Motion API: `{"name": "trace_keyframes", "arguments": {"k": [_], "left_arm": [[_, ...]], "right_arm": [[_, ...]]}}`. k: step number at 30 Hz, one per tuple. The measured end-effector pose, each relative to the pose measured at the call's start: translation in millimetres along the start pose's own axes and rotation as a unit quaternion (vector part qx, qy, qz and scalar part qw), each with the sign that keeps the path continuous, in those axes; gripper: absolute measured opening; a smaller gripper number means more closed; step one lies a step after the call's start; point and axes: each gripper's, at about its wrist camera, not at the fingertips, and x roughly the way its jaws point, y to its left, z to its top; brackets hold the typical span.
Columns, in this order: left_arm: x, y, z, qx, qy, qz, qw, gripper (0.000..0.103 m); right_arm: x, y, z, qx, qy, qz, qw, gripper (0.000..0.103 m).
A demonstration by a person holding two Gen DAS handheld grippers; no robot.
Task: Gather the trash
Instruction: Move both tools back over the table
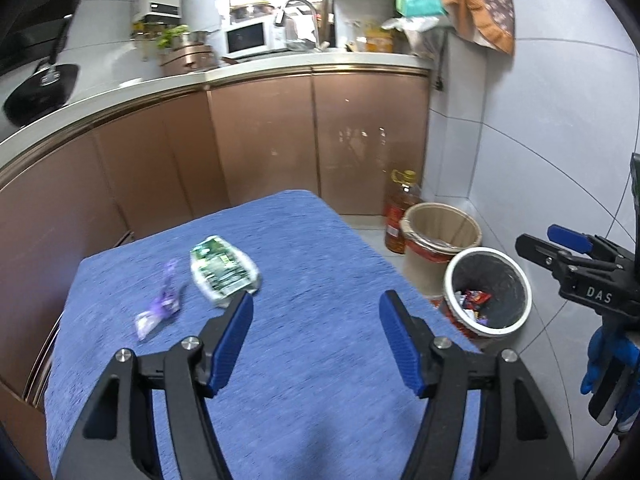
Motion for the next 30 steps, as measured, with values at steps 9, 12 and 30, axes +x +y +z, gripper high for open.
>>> {"name": "trace_keyframes", "arguments": {"k": [9, 12, 30], "left_arm": [[-31, 33, -22, -0.019, -0.034, 0.043, 0.9983, 0.064], [-38, 40, -28, -0.022, -0.038, 0.049, 0.9978, 0.064], [-77, 67, -54, -0.044, -0.036, 0.087, 0.9946, 0.064]], "right_arm": [[-17, 51, -2, -0.052, -0.008, 0.012, 0.999, 0.097], [-22, 66, -4, -0.066, -0.009, 0.015, 0.998, 0.098], [-48, 100, -10, -0.102, -0.018, 0.055, 0.993, 0.100]]}}
